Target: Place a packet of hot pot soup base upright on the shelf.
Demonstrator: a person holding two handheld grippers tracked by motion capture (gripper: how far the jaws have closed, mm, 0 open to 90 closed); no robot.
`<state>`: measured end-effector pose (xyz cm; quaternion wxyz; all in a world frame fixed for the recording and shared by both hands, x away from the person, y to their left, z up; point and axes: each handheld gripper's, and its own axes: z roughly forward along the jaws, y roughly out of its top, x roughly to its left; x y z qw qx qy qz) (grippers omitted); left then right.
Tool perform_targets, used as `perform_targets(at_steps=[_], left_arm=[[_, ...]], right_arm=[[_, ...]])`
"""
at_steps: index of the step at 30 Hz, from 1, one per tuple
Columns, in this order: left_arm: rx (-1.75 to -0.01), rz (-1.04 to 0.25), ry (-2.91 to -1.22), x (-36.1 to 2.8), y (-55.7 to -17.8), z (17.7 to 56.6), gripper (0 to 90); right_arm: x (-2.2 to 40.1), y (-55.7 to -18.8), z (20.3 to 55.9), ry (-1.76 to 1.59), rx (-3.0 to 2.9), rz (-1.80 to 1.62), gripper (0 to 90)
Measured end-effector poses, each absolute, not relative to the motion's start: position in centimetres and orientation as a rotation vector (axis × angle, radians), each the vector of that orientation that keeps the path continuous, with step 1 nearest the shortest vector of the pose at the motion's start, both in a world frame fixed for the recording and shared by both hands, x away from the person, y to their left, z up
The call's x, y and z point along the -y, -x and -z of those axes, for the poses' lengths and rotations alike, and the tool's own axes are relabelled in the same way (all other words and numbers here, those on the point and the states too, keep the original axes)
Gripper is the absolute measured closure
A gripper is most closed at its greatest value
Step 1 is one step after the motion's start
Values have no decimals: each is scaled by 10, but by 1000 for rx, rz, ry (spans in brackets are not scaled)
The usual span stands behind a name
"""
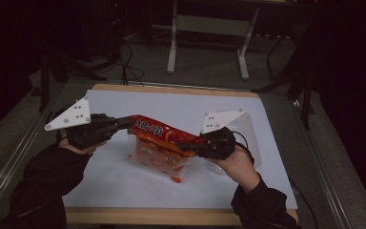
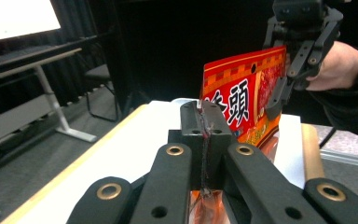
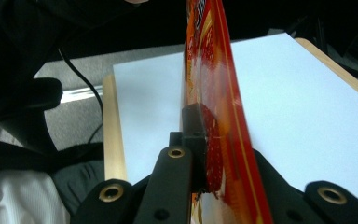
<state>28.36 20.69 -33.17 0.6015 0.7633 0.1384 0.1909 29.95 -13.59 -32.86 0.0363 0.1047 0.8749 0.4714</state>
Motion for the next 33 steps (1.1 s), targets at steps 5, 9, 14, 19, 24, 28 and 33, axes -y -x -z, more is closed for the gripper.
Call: perform_targets(at_steps=[5,9,14,19,24,28,33], left_arm=[[-312,-430,-1764,-202,-286,334,900],[-297,-414,-1757,-200,-288,335,900],[-297,-417,-1753,-200,-289,336,897],[-281,-469,-1715,-197,-287,334,669],[-386,-450,-1645,-206,-286,334,398],[-447,-442,-1611,-214,-284,342,214],[-468,-449,-1597,-219,-276,356,19]], right_arm=[[141,-300,319,-287,-2712,-1387,900],[144,-300,313,-275,-2721,-1366,900],[147,-299,310,-278,-2704,-1364,900],[147,-300,300,-268,-2688,-1371,900],[152,-303,284,-277,-2649,-1381,900],[160,-307,269,-316,-2619,-1407,900],[175,-311,252,-373,-2557,-1440,900]])
